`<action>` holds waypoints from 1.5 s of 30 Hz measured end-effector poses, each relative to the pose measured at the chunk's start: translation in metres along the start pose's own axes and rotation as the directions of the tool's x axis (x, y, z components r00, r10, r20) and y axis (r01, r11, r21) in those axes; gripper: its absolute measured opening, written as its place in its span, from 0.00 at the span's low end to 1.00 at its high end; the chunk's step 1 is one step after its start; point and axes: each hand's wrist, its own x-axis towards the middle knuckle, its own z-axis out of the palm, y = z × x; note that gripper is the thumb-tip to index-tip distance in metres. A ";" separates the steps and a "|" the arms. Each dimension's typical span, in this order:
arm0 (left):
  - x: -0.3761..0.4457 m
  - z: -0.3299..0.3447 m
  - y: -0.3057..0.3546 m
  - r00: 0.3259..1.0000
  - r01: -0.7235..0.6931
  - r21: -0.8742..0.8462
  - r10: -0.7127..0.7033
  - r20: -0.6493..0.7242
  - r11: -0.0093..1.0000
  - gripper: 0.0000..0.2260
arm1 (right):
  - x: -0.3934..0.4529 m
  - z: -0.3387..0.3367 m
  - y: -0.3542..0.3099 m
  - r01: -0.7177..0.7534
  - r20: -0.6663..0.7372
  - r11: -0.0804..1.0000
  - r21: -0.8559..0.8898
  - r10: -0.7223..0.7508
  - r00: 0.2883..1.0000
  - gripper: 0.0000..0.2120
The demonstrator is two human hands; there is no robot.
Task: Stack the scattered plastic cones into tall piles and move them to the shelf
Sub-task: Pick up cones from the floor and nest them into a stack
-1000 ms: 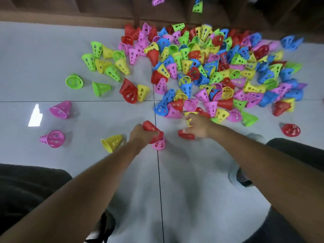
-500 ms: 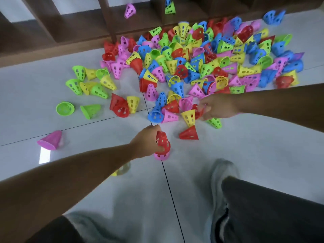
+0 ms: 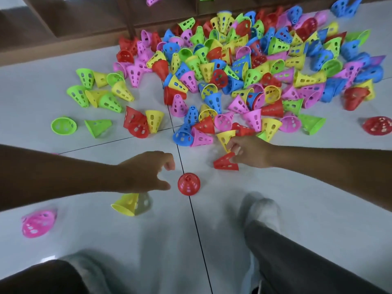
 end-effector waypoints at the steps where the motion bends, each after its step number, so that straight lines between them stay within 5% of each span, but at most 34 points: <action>1: -0.007 -0.006 -0.003 1.000 0.009 0.004 -0.009 0.003 1.000 0.17 | 0.004 0.007 0.003 0.012 -0.030 1.000 -0.017 -0.012 0.999 0.20; 8: -0.025 0.001 -0.041 0.993 0.093 -0.122 -0.100 -0.057 0.988 0.09 | 0.024 0.061 0.015 -0.004 -0.080 0.988 -0.155 -0.009 0.997 0.31; 13: -0.021 0.040 -0.080 0.942 0.294 -0.122 -0.309 -0.131 0.948 0.16 | 0.029 0.088 0.019 -0.088 -0.160 0.976 -0.199 0.056 0.986 0.30; 19: -0.017 0.080 -0.097 0.831 0.510 -0.176 -0.535 -0.151 0.842 0.33 | 0.011 0.093 -0.036 0.058 -0.426 0.928 0.367 0.112 0.898 0.22; 24: -0.021 0.099 -0.103 0.823 0.542 -0.082 -0.549 -0.146 0.836 0.32 | -0.014 0.106 -0.079 0.185 -0.356 0.706 0.684 0.102 0.929 0.17; 35: -0.021 0.101 -0.122 0.822 0.531 -0.079 -0.536 -0.193 0.843 0.18 | 0.001 0.155 -0.071 0.009 -0.238 0.809 0.588 0.162 0.958 0.25; 40: -0.019 0.079 -0.112 0.790 0.470 -0.404 -0.578 -0.203 0.785 0.15 | 0.006 0.160 -0.078 -0.003 -0.267 0.879 0.477 0.148 0.952 0.25; 45: -0.016 0.057 -0.084 0.820 0.193 -0.699 -0.505 -0.271 0.688 0.17 | 0.017 0.158 -0.085 0.053 -0.262 0.884 0.465 0.081 0.962 0.24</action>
